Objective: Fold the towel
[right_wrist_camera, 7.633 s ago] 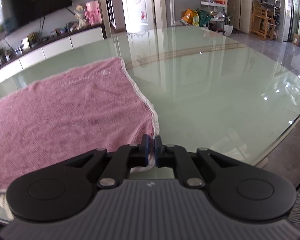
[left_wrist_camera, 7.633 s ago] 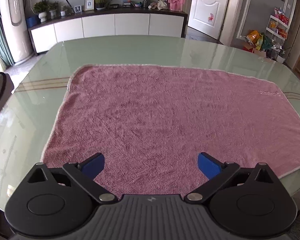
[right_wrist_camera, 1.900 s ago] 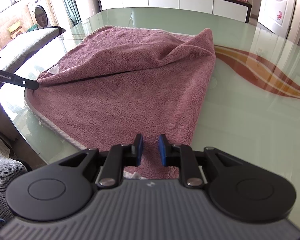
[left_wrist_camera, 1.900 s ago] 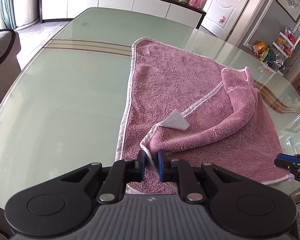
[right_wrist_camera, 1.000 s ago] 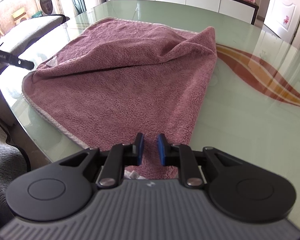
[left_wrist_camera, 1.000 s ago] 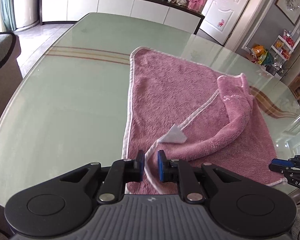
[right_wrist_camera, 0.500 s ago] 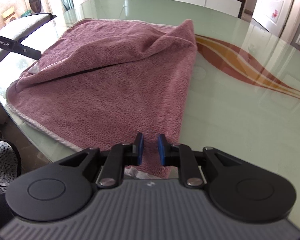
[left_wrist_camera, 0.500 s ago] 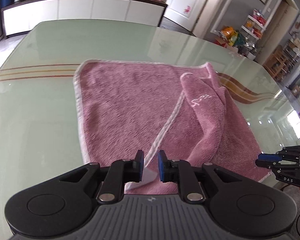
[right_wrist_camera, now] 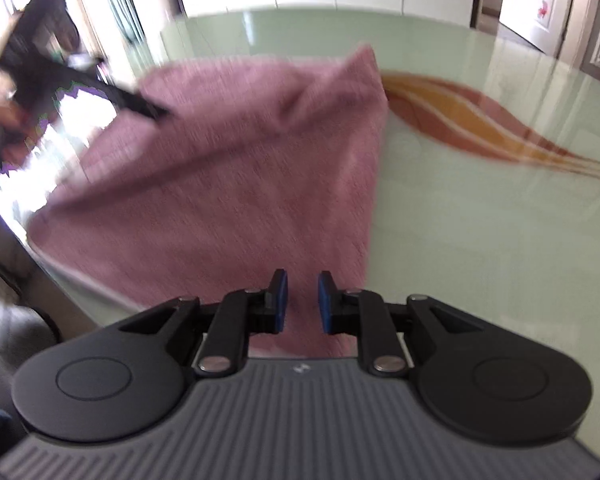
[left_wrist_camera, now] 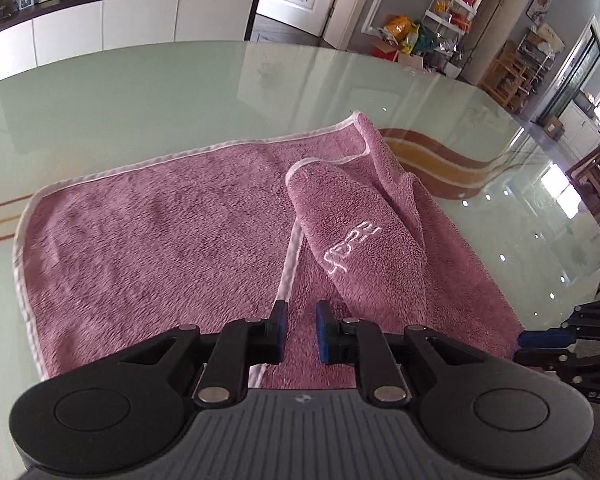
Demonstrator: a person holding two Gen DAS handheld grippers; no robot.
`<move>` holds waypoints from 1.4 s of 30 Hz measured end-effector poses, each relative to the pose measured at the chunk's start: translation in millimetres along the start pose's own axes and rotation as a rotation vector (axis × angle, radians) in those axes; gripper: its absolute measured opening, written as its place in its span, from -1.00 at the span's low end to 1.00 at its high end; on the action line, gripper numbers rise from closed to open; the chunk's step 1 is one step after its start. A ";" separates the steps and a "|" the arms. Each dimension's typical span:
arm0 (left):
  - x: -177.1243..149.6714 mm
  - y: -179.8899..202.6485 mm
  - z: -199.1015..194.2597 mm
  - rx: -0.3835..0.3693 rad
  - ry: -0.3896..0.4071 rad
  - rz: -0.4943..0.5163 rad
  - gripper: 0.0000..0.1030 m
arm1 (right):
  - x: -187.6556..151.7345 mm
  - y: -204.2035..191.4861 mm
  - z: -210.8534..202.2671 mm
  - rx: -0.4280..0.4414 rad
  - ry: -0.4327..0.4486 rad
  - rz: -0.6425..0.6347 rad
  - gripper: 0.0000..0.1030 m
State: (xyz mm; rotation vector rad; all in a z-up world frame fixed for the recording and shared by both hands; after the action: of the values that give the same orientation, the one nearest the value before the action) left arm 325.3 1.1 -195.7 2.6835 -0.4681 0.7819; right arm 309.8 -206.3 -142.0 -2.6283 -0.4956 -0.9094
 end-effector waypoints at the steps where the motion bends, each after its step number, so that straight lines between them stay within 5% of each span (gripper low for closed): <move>1: -0.4 2.8 3.5 0.001 -0.007 0.013 -0.68 | 14.5 -1.7 -0.9 0.003 0.038 0.002 -0.69; 6: -1.8 9.5 11.5 0.005 -0.022 0.036 -0.68 | 91.0 -21.6 33.9 -0.002 0.137 -0.074 -0.41; 13: -4.8 15.1 13.0 0.011 -0.032 0.059 -0.66 | 146.1 -34.3 113.6 -0.072 0.078 -0.126 -0.14; 15: -5.4 17.0 13.3 0.014 -0.036 0.072 -0.66 | 146.1 -30.6 130.0 -0.119 0.043 -0.147 -0.19; 18: -6.0 19.6 12.9 0.017 -0.043 0.086 -0.65 | 133.7 -18.0 139.6 -0.119 -0.013 -0.139 -0.75; 21: -5.8 18.0 9.4 0.019 -0.052 0.099 -0.65 | 124.7 -5.8 137.3 -0.080 -0.016 -0.093 -0.87; 36: 27.1 39.8 3.6 0.006 -0.026 0.182 -0.58 | 84.3 50.2 57.2 -0.053 0.088 0.034 -0.89; 42: 44.9 38.3 20.9 0.071 -0.014 0.197 -0.58 | 73.8 57.5 55.5 -0.035 0.088 0.051 -0.89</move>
State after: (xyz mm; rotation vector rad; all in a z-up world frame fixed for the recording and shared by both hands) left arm 355.8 -51.1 -179.8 2.7385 -0.7306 0.8486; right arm 417.6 -219.2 -146.7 -2.6058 -0.3920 -1.0215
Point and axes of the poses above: each gripper's, at about its wrist camera, not at the fingertips, and z roughly the way its jaws point, y to its right, x to its top, the point moved 10 cm from there along z, roughly the way its jaws point, and after that the axes turned 4 degrees about x, right-handed, at the moved point
